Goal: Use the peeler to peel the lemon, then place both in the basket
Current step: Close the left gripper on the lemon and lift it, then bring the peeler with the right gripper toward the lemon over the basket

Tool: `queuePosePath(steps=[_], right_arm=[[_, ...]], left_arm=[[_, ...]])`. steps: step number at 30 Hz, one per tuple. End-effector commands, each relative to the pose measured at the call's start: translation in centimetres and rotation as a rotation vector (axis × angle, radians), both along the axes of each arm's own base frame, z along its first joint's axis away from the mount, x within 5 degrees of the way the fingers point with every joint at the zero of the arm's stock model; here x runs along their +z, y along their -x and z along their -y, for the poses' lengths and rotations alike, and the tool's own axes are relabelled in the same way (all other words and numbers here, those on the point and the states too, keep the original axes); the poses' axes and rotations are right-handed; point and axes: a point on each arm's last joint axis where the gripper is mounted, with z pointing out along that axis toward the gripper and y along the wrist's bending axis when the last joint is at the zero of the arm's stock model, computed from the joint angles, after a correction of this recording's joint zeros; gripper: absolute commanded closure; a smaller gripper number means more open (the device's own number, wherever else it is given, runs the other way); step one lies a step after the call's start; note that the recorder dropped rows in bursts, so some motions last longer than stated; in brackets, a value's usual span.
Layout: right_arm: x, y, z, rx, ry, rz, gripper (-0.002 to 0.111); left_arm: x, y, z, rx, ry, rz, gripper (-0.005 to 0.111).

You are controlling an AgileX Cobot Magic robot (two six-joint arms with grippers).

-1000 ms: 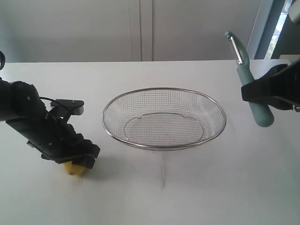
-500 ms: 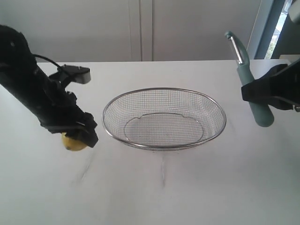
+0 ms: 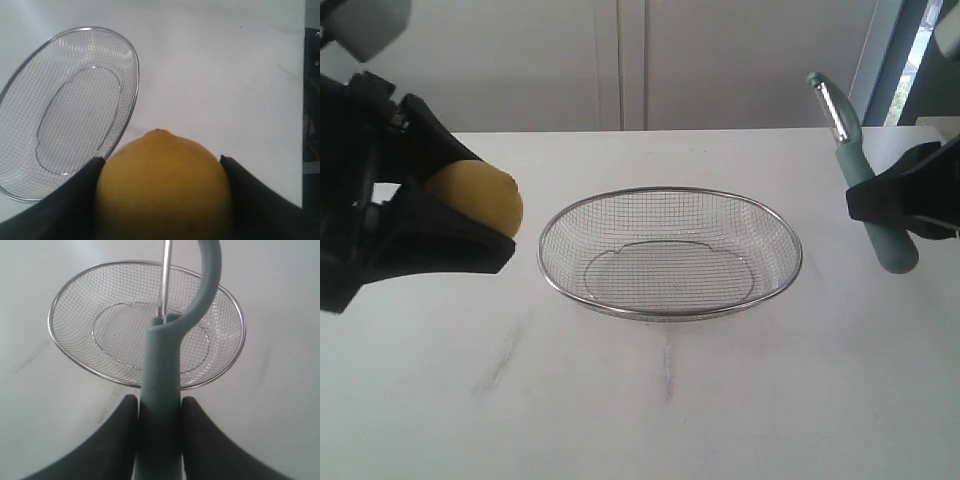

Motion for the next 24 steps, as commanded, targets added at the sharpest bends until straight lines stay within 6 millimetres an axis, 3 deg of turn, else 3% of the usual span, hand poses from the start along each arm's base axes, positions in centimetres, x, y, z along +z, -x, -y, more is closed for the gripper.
queuePosePath(steps=[1, 4, 9, 15, 24], right_arm=[[0.1, 0.2, -0.3, 0.005, -0.040, -0.014, 0.108], [0.2, 0.2, -0.4, 0.005, -0.073, -0.017, 0.108], [-1.1, -0.7, -1.0, 0.130, -0.019, -0.045, 0.108], [-3.4, -2.5, -2.1, 0.179, -0.125, -0.212, 0.108], [-4.8, -2.5, -6.7, 0.520, -0.307, -0.279, 0.108]], left_arm=[[1.4, 3.4, -1.4, -0.017, 0.073, 0.133, 0.107], [2.7, 5.9, -2.5, -0.013, 0.113, 0.228, 0.107], [3.3, 6.8, -2.9, -0.007, 0.139, 0.264, 0.107], [2.6, 4.9, -2.2, 0.017, 0.122, 0.222, 0.107], [0.9, 1.2, -1.0, 0.092, 0.097, 0.173, 0.107]])
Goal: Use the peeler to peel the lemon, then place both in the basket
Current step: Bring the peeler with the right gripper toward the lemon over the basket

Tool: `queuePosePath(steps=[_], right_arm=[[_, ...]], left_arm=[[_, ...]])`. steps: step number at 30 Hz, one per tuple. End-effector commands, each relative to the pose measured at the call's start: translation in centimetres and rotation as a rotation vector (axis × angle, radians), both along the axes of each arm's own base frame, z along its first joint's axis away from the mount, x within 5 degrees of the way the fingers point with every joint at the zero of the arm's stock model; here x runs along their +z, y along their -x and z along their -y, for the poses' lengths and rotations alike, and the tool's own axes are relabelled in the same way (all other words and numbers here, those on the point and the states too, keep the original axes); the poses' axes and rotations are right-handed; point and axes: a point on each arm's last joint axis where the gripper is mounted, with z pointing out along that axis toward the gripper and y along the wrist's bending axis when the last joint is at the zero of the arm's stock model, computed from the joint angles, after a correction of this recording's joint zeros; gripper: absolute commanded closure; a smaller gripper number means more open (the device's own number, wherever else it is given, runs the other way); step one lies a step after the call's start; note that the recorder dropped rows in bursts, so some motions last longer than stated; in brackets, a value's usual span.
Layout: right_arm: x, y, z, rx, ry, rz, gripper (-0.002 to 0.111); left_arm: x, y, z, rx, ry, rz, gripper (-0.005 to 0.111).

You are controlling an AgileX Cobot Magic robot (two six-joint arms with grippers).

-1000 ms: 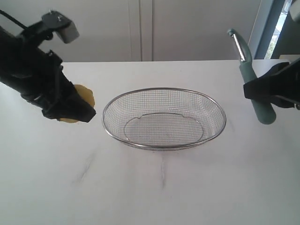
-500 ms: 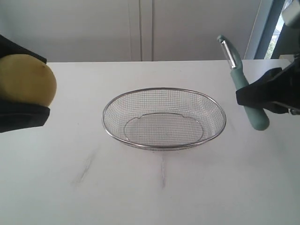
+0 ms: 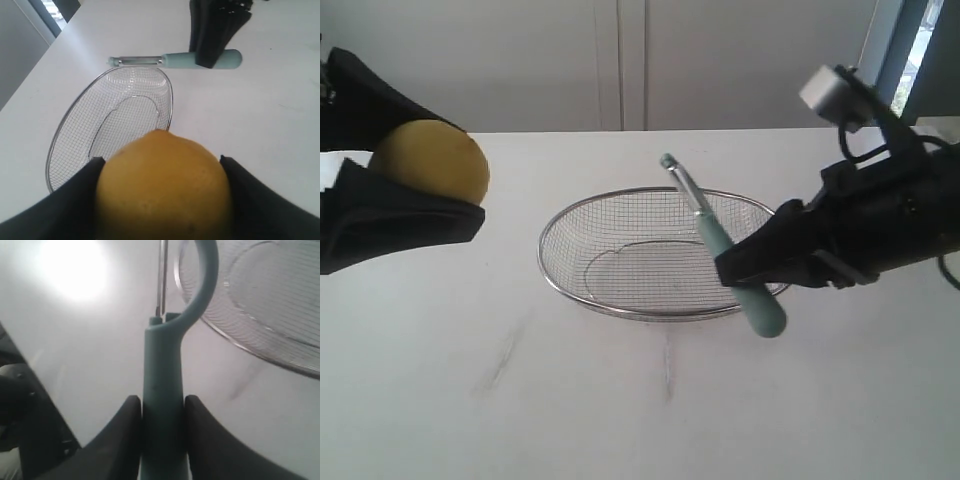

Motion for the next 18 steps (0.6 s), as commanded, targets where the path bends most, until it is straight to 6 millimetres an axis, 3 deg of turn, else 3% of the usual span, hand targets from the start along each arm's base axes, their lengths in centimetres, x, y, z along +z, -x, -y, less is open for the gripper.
queuePosePath(steps=[1, 9, 18], right_arm=[[-0.4, 0.4, -2.1, 0.138, -0.081, -0.008, 0.108], [-2.4, 0.3, -4.6, 0.200, -0.058, -0.068, 0.108], [-3.8, -0.7, -6.8, 0.140, -0.088, -0.069, 0.108]], left_arm=[[-0.8, -1.7, 0.8, 0.031, 0.024, -0.040, 0.107], [-2.1, -3.5, 2.1, 0.032, 0.082, -0.170, 0.107], [-2.2, -3.5, 2.2, 0.026, 0.080, -0.182, 0.107]])
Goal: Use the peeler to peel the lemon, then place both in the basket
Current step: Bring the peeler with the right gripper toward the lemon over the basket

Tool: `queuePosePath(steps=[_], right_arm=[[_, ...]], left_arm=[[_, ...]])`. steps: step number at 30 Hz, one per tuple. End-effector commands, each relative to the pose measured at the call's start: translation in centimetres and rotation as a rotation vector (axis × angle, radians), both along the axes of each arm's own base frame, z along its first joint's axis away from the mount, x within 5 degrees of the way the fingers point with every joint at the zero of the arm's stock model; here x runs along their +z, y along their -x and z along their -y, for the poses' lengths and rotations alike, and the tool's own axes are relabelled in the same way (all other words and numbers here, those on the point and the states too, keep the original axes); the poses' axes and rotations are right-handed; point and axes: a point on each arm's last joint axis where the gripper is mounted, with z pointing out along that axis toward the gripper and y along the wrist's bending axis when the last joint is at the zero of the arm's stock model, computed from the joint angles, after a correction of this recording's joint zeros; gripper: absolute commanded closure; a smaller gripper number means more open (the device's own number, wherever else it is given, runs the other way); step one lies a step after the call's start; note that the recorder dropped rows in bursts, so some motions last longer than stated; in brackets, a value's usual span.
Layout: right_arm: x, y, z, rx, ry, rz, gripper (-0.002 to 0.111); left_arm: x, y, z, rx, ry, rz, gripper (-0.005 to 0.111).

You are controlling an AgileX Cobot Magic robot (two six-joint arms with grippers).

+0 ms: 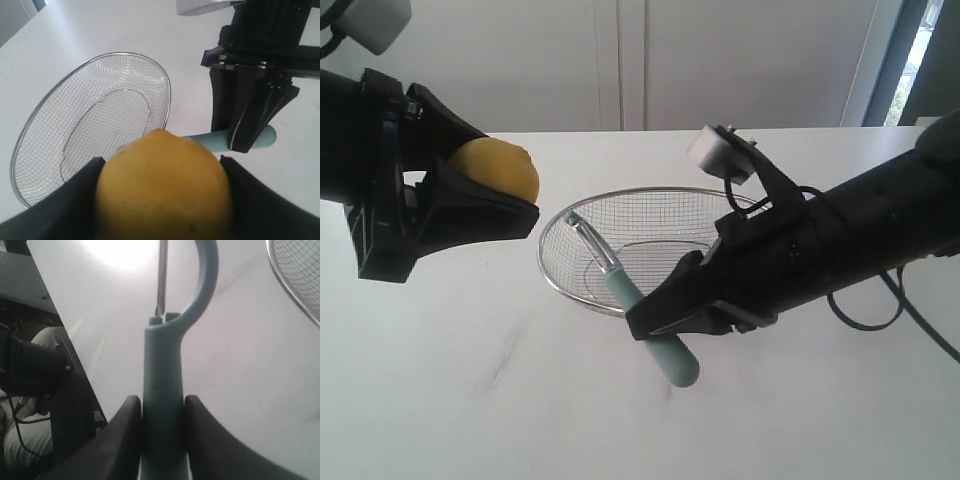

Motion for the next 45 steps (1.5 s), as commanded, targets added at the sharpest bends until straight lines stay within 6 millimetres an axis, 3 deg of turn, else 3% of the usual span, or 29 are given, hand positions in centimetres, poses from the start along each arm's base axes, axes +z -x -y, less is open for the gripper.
queuePosePath(steps=[1, 12, 20, 27, 40, 45], right_arm=[[-0.6, -0.8, -1.1, -0.064, -0.039, 0.015, 0.108], [-2.7, -1.5, -3.1, -0.115, -0.046, -0.037, 0.108], [-2.6, -1.4, -3.2, -0.116, -0.060, -0.049, 0.108], [-2.6, -0.5, -4.5, -0.085, -0.052, -0.038, 0.108], [-2.5, -0.7, -4.6, -0.111, -0.074, -0.050, 0.108], [-2.5, -0.7, -4.6, -0.111, -0.074, -0.050, 0.108]], left_arm=[[0.2, 0.3, 0.2, -0.014, 0.029, -0.022, 0.107], [0.2, 0.4, 0.2, -0.020, 0.027, -0.026, 0.107], [0.1, 0.5, 0.2, -0.030, 0.025, -0.037, 0.107], [0.1, 0.5, 0.2, -0.027, 0.026, -0.035, 0.107], [0.0, 0.5, 0.2, -0.031, 0.013, -0.032, 0.107], [-1.1, -0.1, -0.1, 0.008, -0.025, -0.012, 0.107]])
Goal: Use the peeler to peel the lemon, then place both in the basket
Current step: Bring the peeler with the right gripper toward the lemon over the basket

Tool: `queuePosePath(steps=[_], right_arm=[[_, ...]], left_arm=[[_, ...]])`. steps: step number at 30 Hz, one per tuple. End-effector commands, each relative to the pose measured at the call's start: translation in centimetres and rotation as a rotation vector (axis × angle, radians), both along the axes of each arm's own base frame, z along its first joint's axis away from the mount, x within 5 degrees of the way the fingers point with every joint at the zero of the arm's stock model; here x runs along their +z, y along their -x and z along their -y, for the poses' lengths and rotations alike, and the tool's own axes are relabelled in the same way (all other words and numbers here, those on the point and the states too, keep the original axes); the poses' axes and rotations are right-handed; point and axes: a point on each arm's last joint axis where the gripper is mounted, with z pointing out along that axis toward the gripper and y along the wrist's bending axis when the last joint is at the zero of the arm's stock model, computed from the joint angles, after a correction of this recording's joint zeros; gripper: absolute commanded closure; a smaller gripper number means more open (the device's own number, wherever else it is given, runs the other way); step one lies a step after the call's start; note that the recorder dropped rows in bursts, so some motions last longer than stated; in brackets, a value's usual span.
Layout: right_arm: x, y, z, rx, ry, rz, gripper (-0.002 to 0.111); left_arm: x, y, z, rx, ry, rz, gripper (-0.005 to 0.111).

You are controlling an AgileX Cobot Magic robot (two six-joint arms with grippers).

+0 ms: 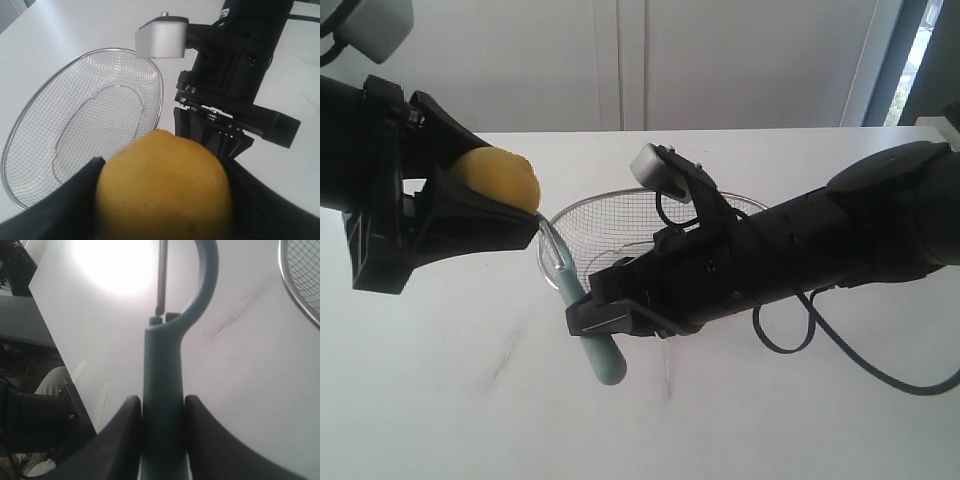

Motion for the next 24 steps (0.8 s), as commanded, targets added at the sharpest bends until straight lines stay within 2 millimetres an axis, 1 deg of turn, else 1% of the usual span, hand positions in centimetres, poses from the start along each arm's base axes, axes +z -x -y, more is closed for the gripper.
queuePosePath(steps=[1, 3, 5, 18, 24], right_arm=[[-0.01, 0.03, -0.01, 0.001, -0.007, 0.002, 0.108], [-0.01, 0.03, -0.01, 0.001, -0.007, 0.002, 0.108], [-0.01, 0.03, -0.01, 0.001, -0.007, 0.002, 0.108], [-0.10, -0.31, 0.09, -0.034, 0.007, 0.017, 0.108], [-0.09, -0.47, -0.08, -0.060, -0.022, -0.010, 0.108]], left_arm=[[-1.31, -0.47, -0.06, 0.044, -0.013, -0.001, 0.107], [-1.83, -0.72, -0.13, 0.068, -0.019, 0.000, 0.107], [-1.90, -0.79, -0.17, 0.073, -0.023, 0.006, 0.107], [-1.70, -0.99, -0.14, 0.103, 0.005, 0.005, 0.107], [-1.56, -1.06, -0.08, 0.113, 0.026, 0.003, 0.107]])
